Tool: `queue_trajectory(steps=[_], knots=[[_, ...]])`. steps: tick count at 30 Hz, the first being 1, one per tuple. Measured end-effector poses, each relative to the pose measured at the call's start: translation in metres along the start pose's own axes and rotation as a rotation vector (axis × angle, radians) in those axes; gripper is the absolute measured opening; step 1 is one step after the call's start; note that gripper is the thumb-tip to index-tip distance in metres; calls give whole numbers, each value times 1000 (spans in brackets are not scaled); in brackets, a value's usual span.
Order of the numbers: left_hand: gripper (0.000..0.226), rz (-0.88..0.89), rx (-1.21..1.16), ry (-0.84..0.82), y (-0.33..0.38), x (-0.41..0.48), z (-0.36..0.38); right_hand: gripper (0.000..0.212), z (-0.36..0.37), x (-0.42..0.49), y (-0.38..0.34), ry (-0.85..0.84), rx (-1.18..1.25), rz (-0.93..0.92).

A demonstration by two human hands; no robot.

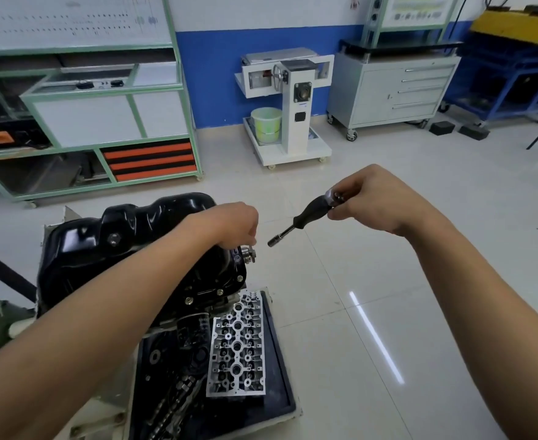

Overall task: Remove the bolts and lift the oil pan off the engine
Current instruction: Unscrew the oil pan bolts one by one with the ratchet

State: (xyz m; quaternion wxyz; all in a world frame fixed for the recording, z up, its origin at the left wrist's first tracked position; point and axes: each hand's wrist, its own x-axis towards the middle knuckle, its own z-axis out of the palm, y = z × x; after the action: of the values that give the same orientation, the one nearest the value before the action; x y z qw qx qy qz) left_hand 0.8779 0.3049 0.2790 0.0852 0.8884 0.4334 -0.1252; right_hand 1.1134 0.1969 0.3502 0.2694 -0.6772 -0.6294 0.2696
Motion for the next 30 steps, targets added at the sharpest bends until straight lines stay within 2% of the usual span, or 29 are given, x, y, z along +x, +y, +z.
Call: queue_trajectory(steps=[4,7,12,16,22,26,28,30], knots=[[3,47,-588,226,-29,-47,-15,13,-12,3,-11,-3,40,-35],[8,-1,-800,344,-46,-77,-14,13,-14,12,-36,30,93,-77],[15,-159,-880,555,-91,-133,-8,12,19,35,-105,83,241,-252],[14,-309,-912,684,-145,-197,9,8,86,54,-173,16,282,-461],[17,-623,-968,834,-251,-329,65,14,239,55,-301,-231,277,-699],[13,-897,-983,909,-332,-429,127,4,349,35,-387,-364,204,-851],[4,-1085,-975,936,-371,-476,169,4,407,25,-422,-451,215,-876],[8,-1272,-991,960,-406,-518,217,6,469,15,-449,-569,260,-818]])
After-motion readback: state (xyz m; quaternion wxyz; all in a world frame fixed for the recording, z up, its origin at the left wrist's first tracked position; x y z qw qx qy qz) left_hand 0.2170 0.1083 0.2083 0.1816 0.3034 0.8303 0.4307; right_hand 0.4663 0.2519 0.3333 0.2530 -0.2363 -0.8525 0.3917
